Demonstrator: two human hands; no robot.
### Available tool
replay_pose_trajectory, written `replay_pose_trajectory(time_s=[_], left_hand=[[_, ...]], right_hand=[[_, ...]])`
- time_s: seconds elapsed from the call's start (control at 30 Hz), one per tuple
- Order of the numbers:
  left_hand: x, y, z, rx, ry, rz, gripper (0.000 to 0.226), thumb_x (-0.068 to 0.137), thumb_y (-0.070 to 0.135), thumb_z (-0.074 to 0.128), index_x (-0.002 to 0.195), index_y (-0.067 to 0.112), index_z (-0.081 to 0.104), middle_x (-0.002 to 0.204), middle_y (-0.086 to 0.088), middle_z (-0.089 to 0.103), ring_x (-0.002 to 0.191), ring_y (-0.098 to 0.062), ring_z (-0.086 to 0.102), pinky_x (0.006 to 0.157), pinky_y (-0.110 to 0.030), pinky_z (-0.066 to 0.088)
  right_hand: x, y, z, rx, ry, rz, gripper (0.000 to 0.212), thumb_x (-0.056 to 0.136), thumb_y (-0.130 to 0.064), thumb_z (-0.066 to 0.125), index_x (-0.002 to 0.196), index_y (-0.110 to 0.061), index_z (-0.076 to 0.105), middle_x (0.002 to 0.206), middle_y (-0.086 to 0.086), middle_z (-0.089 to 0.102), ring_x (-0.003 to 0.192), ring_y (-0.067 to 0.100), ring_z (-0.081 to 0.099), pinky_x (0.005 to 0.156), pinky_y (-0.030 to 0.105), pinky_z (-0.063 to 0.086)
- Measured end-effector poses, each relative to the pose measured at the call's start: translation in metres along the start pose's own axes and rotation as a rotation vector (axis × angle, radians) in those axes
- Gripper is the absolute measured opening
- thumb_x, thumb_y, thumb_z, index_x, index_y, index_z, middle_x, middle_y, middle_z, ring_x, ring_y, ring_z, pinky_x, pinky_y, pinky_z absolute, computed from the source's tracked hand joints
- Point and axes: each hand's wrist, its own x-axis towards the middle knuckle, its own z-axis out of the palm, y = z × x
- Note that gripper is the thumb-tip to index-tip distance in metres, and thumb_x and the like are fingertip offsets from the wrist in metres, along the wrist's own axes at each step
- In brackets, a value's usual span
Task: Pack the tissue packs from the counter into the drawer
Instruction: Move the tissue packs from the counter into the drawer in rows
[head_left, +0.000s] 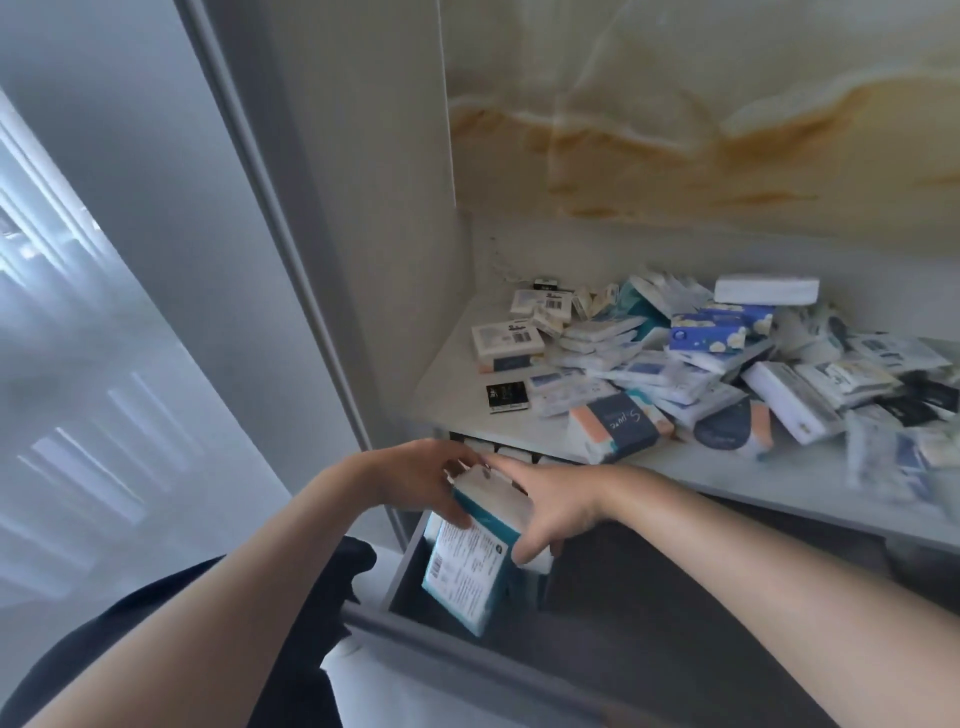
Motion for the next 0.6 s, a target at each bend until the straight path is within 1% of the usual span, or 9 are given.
replay_pose_trajectory(time_s=[0.07, 0.1, 0.13, 0.2, 0.23, 0.3, 0.37, 0.47, 0.6], left_hand=[[0.000, -0.016, 0.007, -0.068, 0.024, -0.022, 0.056, 0.075, 0.015, 0.082, 0.122, 0.026, 0.054, 0.110, 0.009, 0.068, 0.100, -0.012, 0.067, 0.094, -0.036, 0.055], [0.000, -0.022, 0.009, -0.093, 0.045, -0.027, 0.051, 0.076, 0.013, 0.081, 0.118, 0.025, 0.056, 0.106, 0.009, 0.070, 0.097, -0.011, 0.068, 0.093, -0.035, 0.055], [0.000, -0.028, 0.012, -0.107, 0.060, -0.028, 0.042, 0.078, 0.012, 0.079, 0.111, 0.026, 0.058, 0.100, 0.010, 0.070, 0.092, -0.008, 0.068, 0.091, -0.031, 0.056], [-0.002, -0.032, 0.015, -0.077, 0.087, -0.023, 0.026, 0.084, 0.013, 0.073, 0.099, 0.030, 0.060, 0.085, 0.018, 0.066, 0.077, 0.001, 0.063, 0.077, -0.018, 0.054], [-0.001, -0.034, 0.017, -0.059, 0.113, -0.022, 0.022, 0.086, 0.015, 0.071, 0.100, 0.030, 0.062, 0.084, 0.022, 0.062, 0.075, 0.002, 0.060, 0.073, -0.014, 0.052], [0.001, -0.039, 0.020, -0.051, 0.145, -0.028, 0.033, 0.087, 0.022, 0.071, 0.119, 0.025, 0.062, 0.097, 0.021, 0.060, 0.085, 0.001, 0.059, 0.083, -0.017, 0.051], [0.002, -0.042, 0.020, -0.030, 0.139, -0.054, 0.041, 0.087, 0.027, 0.073, 0.126, 0.024, 0.059, 0.103, 0.017, 0.060, 0.092, -0.004, 0.059, 0.089, -0.021, 0.051], [0.004, -0.047, 0.022, 0.006, 0.072, -0.109, 0.036, 0.087, 0.025, 0.071, 0.122, 0.026, 0.061, 0.099, 0.012, 0.064, 0.091, -0.011, 0.063, 0.073, -0.019, 0.051], [0.007, -0.050, 0.025, 0.012, 0.048, -0.219, 0.032, 0.093, 0.011, 0.058, 0.125, 0.017, 0.057, 0.102, -0.002, 0.065, 0.090, -0.020, 0.070, 0.071, -0.029, 0.059]], right_hand=[[0.010, -0.003, 0.015, -0.064, -0.009, -0.002, 0.128, 0.073, -0.014, 0.081, 0.149, -0.053, -0.015, 0.133, 0.002, 0.052, 0.091, 0.017, 0.065, 0.067, 0.030, 0.059], [0.015, -0.005, 0.021, -0.064, 0.002, 0.000, 0.128, 0.074, -0.009, 0.078, 0.148, -0.055, -0.016, 0.128, 0.005, 0.055, 0.085, 0.018, 0.066, 0.064, 0.030, 0.059], [0.019, -0.007, 0.028, -0.064, 0.028, 0.008, 0.124, 0.075, -0.005, 0.075, 0.148, -0.055, -0.012, 0.120, 0.005, 0.057, 0.080, 0.019, 0.067, 0.059, 0.029, 0.058], [0.026, -0.008, 0.036, -0.062, 0.125, 0.030, 0.110, 0.073, -0.005, 0.074, 0.147, -0.049, 0.005, 0.112, 0.004, 0.056, 0.078, 0.021, 0.067, 0.055, 0.031, 0.058], [0.030, -0.009, 0.039, -0.071, 0.176, 0.043, 0.102, 0.070, -0.010, 0.076, 0.143, -0.044, 0.014, 0.115, 0.004, 0.053, 0.083, 0.022, 0.066, 0.059, 0.034, 0.059], [0.034, -0.008, 0.041, -0.132, 0.249, 0.065, 0.095, 0.062, -0.025, 0.083, 0.137, -0.034, 0.024, 0.126, -0.001, 0.042, 0.102, 0.020, 0.057, 0.076, 0.035, 0.056], [0.038, -0.007, 0.041, -0.184, 0.277, 0.068, 0.096, 0.058, -0.034, 0.085, 0.136, -0.029, 0.029, 0.130, -0.004, 0.038, 0.112, 0.018, 0.050, 0.087, 0.031, 0.048], [0.041, -0.011, 0.049, -0.225, 0.293, 0.071, 0.095, 0.058, -0.044, 0.085, 0.135, -0.026, 0.033, 0.126, -0.005, 0.041, 0.110, 0.016, 0.048, 0.084, 0.029, 0.043], [0.051, -0.017, 0.071, -0.191, 0.305, 0.138, 0.095, 0.062, -0.051, 0.077, 0.139, -0.027, 0.027, 0.123, -0.001, 0.035, 0.110, 0.021, 0.049, 0.090, 0.039, 0.050]])
